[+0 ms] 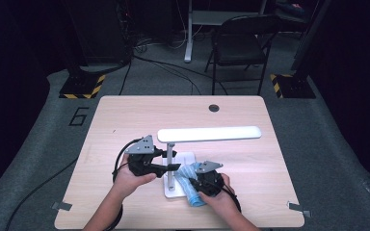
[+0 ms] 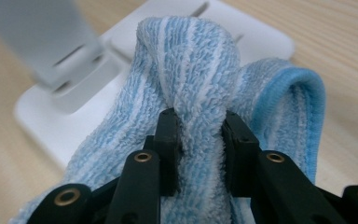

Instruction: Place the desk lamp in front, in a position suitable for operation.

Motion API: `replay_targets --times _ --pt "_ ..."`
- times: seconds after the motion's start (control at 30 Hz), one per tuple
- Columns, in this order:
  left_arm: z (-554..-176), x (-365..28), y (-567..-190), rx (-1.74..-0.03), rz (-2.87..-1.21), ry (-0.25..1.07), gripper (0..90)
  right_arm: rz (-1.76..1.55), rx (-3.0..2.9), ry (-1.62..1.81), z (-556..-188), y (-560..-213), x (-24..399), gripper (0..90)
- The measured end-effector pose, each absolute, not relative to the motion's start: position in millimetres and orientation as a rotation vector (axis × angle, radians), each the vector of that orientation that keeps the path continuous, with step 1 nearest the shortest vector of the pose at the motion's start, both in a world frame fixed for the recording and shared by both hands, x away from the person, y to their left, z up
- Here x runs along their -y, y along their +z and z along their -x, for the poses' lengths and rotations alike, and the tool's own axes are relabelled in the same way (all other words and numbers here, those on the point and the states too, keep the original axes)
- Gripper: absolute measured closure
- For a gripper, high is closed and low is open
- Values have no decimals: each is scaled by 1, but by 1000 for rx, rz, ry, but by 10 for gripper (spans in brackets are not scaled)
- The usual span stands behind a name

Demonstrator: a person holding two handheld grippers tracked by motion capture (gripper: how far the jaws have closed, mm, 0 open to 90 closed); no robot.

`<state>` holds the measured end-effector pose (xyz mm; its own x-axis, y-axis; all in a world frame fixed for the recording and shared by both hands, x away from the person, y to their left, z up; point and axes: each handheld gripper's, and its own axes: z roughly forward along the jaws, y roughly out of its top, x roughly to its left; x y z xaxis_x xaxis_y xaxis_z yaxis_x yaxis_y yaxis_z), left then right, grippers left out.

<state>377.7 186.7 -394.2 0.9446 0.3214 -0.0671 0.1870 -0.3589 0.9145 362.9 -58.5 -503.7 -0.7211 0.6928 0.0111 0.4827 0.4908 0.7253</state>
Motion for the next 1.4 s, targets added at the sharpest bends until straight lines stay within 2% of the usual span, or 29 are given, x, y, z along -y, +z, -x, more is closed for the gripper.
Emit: replay_targets --times 0.2,0.9,1.1,1.4 --pt "-378 -187 -395 -365 -1945 132 508 -890 -2441 1042 -350 -506 52 707" --pt "-378 -188 -396 -366 -1933 125 507 -1073 -2358 1048 -441 -506 37 704" --pt "-378 -187 -397 -367 -1925 135 508 -1106 -2343 1011 -453 -504 34 702" --pt "-380 -184 -397 -355 -1925 136 510 -1077 -2330 988 -450 -504 36 704"
